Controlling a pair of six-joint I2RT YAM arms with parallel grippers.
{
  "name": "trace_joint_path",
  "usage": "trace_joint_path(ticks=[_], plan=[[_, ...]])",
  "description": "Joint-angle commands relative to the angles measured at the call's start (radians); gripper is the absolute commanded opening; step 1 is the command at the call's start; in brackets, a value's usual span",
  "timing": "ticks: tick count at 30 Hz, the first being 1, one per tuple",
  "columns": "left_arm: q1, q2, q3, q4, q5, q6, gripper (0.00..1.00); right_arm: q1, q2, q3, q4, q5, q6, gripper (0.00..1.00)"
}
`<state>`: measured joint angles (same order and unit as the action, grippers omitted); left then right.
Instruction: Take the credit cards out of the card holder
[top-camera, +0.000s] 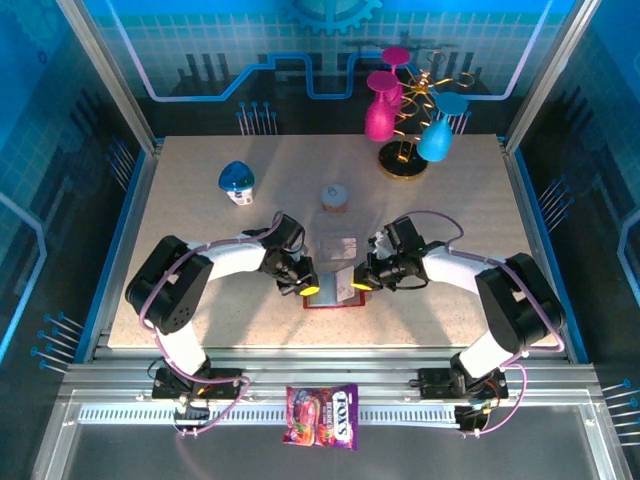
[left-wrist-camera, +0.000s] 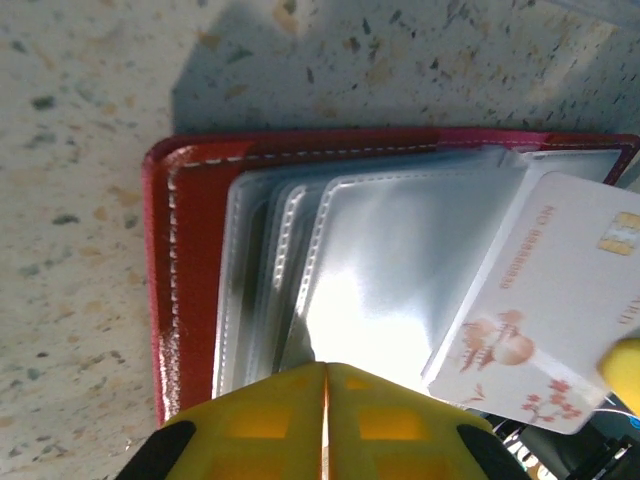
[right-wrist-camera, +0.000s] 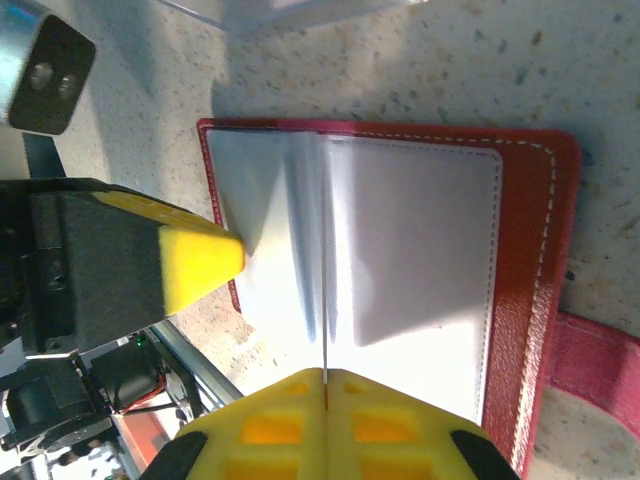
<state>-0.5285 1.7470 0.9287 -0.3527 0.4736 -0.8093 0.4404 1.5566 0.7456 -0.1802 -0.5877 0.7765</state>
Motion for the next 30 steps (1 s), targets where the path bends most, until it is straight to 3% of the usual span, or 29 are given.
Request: trace_joint_path(ticks=[1, 8, 12, 30], plan=[[-0.007, -0.053, 0.031, -0.071, -0.043, 0.007, 0.1, 0.011, -0.052, 0.052, -0.102, 0.042, -0.052, 0.06], [0.004, -0.115, 0.053, -0.061, -0.066, -0.008, 0.14, -0.009, -0.076, 0.128, -0.228, 0.072, -0.159, 0.04], [0.021, -0.14, 0.047, -0.042, -0.089, -0.014, 0.16, -0.012, -0.051, 0.229, -0.312, 0.094, -0.297, 0.01], [0.141, -0.254, -0.076, 0.164, -0.104, -0.086, 0.19, 0.031, 0.178, 0.717, -0.779, 0.274, -1.269, 0.0]])
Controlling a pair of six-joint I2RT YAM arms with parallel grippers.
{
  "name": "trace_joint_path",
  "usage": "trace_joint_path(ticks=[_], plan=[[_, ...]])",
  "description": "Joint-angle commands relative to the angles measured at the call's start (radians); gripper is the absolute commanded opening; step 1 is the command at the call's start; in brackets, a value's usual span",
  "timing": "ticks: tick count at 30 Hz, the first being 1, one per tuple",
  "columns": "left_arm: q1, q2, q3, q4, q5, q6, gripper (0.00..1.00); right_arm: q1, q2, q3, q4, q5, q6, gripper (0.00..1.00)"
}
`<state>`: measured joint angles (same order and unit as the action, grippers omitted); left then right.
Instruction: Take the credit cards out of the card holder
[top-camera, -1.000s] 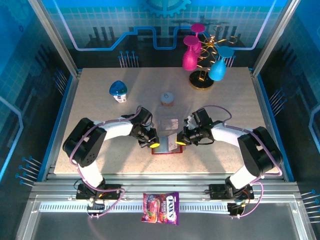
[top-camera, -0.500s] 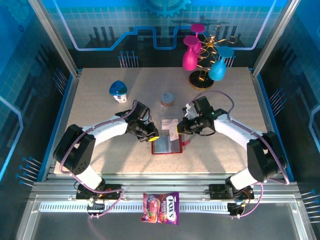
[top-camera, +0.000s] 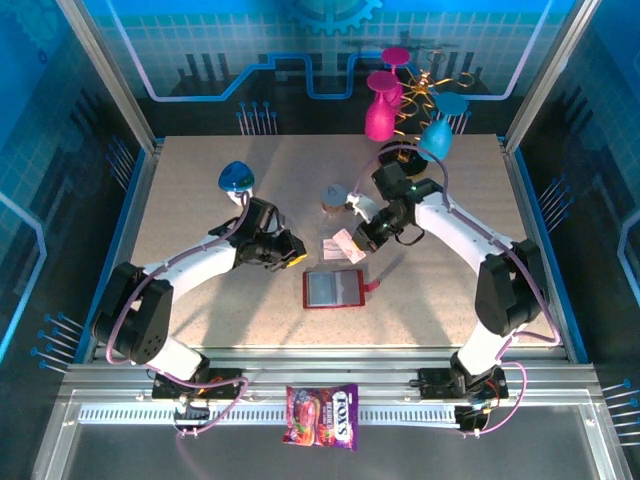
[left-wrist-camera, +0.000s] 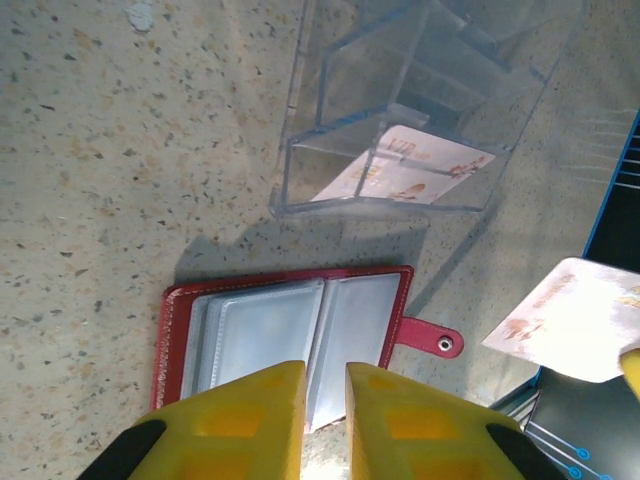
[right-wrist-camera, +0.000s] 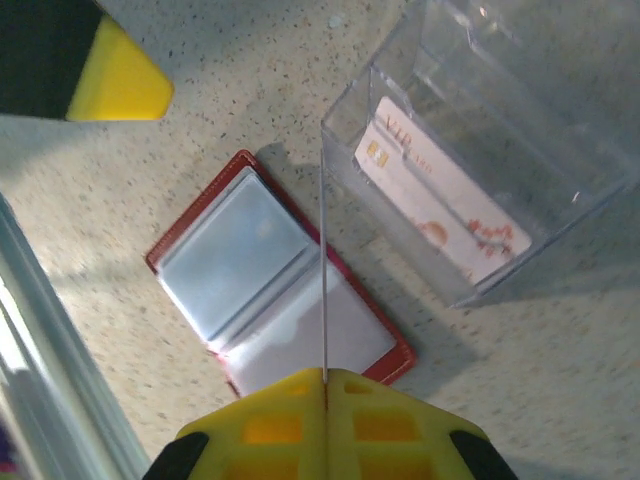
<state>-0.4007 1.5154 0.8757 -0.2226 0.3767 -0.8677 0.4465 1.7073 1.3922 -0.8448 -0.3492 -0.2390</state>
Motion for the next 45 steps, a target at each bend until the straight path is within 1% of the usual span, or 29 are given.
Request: trace_joint_path(ticks=[1, 4, 6, 14, 20, 32, 43, 45], plan=[[0.014, -0.024, -0.026, 0.035, -0.009, -0.028, 0.19, 0.032, 0.036, 0.089, -0.121, 0.049, -0.295, 0.0], [0.02, -0.035, -0.037, 0.046, -0.014, -0.038, 0.19, 0.07, 0.084, 0.161, -0.184, 0.098, -0.446, 0.0], [0.026, -0.044, -0.04, 0.047, -0.014, -0.04, 0.19, 0.09, 0.14, 0.23, -0.233, 0.154, -0.501, 0.0], [0.055, -0.086, -0.079, 0.043, -0.027, -0.05, 0.19, 0.119, 0.334, 0.507, -0.391, 0.225, -0.6, 0.0], [0.06, -0.076, -0.073, 0.064, -0.024, -0.065, 0.19, 0.121, 0.441, 0.646, -0.478, 0.24, -0.635, 0.0], [0.069, -0.048, -0.067, 0.076, -0.005, -0.067, 0.19, 0.113, 0.563, 0.76, -0.546, 0.295, -0.654, 0.0], [0.076, -0.058, -0.08, 0.077, -0.005, -0.072, 0.2, 0.112, 0.609, 0.747, -0.555, 0.284, -0.663, 0.0], [0.076, -0.058, -0.082, 0.076, -0.005, -0.073, 0.2, 0.113, 0.614, 0.743, -0.55, 0.286, -0.659, 0.03]])
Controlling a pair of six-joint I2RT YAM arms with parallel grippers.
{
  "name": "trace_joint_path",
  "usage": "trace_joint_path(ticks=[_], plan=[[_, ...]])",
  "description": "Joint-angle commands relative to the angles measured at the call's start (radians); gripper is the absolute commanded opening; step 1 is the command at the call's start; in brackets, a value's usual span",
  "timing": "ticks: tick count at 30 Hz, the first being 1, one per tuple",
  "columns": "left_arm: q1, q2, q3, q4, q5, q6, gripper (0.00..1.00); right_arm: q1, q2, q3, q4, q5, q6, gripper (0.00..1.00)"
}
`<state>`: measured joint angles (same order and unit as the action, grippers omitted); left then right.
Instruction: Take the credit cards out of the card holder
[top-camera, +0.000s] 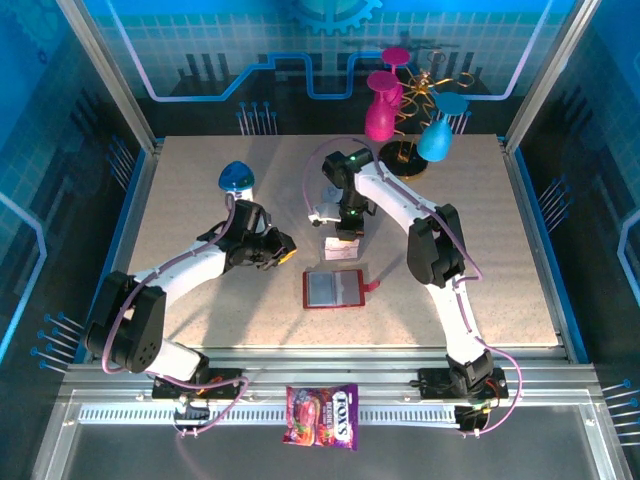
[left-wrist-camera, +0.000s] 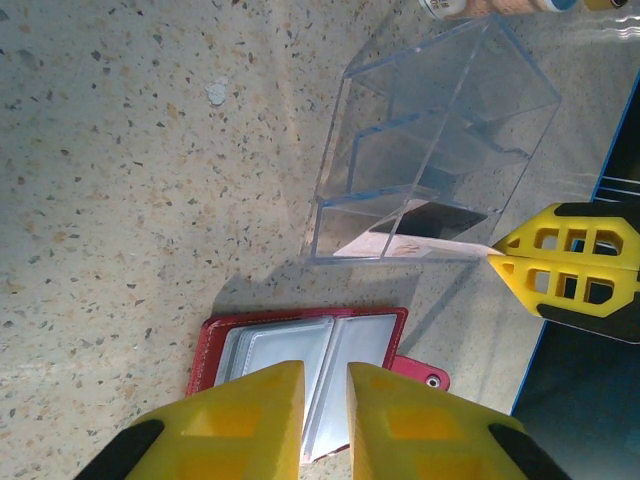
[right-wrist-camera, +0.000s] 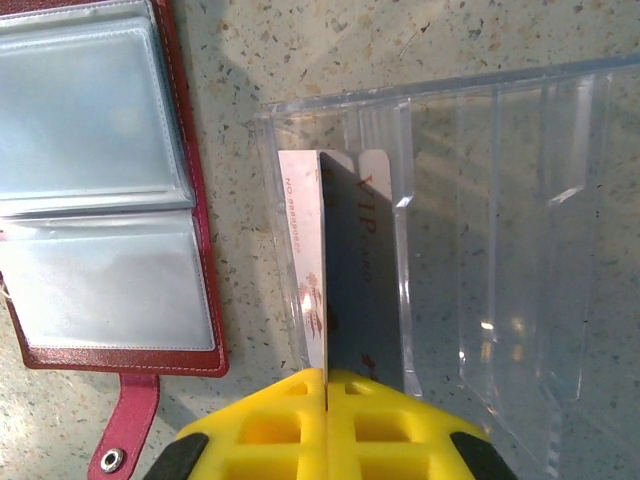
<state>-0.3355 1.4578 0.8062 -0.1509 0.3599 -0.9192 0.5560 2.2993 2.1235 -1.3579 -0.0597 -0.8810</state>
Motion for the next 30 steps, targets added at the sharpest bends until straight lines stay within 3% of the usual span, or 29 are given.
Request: trace_joint_path(ticks=[1, 6, 16, 23, 30], plan=[[0.012, 0.0, -0.011, 0.004, 0.013, -0.024, 0.19, 0.004, 0.022, 0.013, -0.035, -0.002, -0.015, 0.06], [0.012, 0.005, 0.002, 0.0, 0.016, -0.021, 0.2, 0.004, 0.011, 0.012, -0.021, 0.0, -0.01, 0.18], [0.012, 0.021, 0.006, -0.012, 0.029, -0.015, 0.2, 0.004, -0.054, -0.014, 0.025, -0.014, 0.037, 0.2], [0.01, 0.036, -0.009, 0.019, 0.054, -0.026, 0.2, -0.035, -0.156, -0.127, 0.191, -0.049, 0.255, 0.25], [0.008, 0.057, -0.006, 0.02, 0.086, -0.015, 0.2, -0.054, -0.334, -0.353, 0.426, -0.12, 0.537, 0.31]])
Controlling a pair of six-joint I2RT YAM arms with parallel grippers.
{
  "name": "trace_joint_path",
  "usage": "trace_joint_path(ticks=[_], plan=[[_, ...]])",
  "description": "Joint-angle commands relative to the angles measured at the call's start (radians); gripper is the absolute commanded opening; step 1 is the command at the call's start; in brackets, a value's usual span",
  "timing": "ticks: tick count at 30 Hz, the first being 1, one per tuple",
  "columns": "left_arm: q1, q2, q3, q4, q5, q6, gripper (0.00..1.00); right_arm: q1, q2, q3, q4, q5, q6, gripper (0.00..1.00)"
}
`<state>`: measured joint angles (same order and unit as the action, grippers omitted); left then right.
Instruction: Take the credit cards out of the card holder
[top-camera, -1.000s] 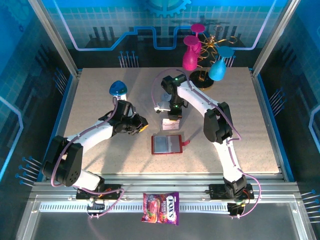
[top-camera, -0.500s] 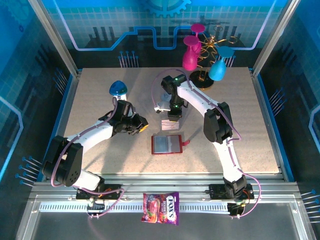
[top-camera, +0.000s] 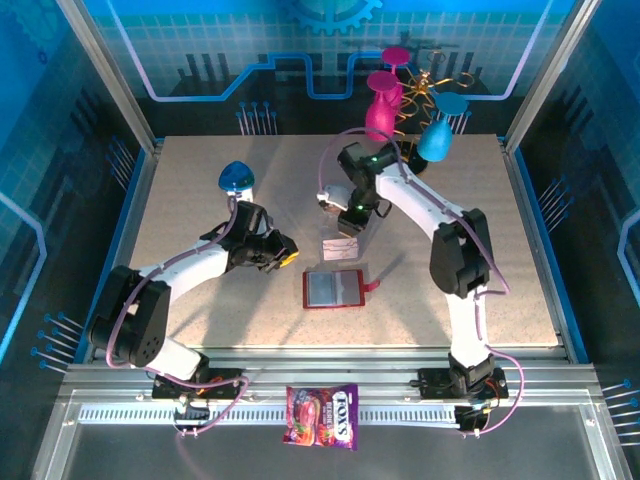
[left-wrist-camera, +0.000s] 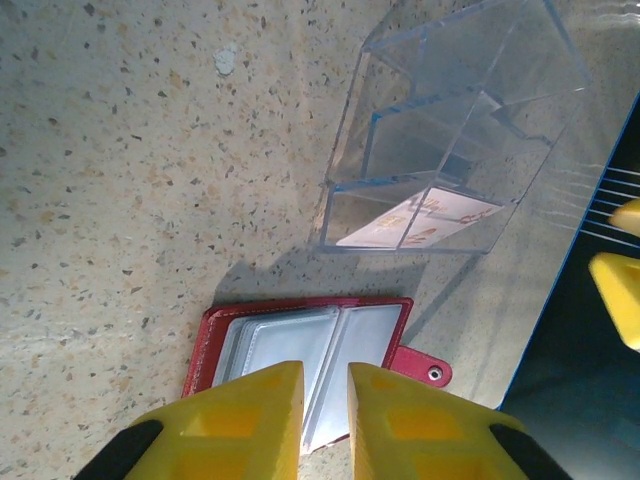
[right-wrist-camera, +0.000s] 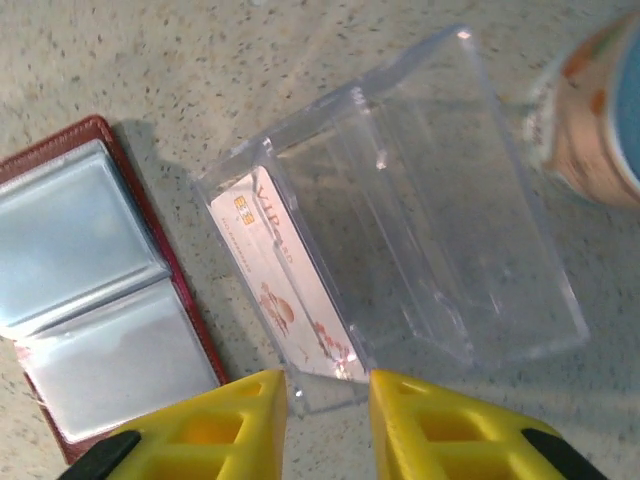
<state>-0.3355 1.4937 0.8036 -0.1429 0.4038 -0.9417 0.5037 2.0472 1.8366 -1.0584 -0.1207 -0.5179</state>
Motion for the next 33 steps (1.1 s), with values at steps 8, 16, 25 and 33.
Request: trace_joint_path(ticks=[8, 16, 25, 33], plan=[[-0.028, 0.058, -0.003, 0.009, 0.063, 0.014, 0.19, 0.021, -0.2, -0.288, 0.278, -0.117, 0.574, 0.25], [-0.066, 0.088, -0.038, -0.015, 0.058, 0.022, 0.16, 0.104, -0.333, -0.58, 0.529, -0.209, 0.888, 0.17], [-0.096, 0.109, -0.08, 0.009, 0.063, 0.014, 0.08, 0.132, -0.399, -0.772, 0.644, -0.231, 1.187, 0.13], [-0.108, 0.15, -0.083, 0.019, 0.076, 0.015, 0.05, 0.157, -0.375, -0.819, 0.686, -0.281, 1.242, 0.16]])
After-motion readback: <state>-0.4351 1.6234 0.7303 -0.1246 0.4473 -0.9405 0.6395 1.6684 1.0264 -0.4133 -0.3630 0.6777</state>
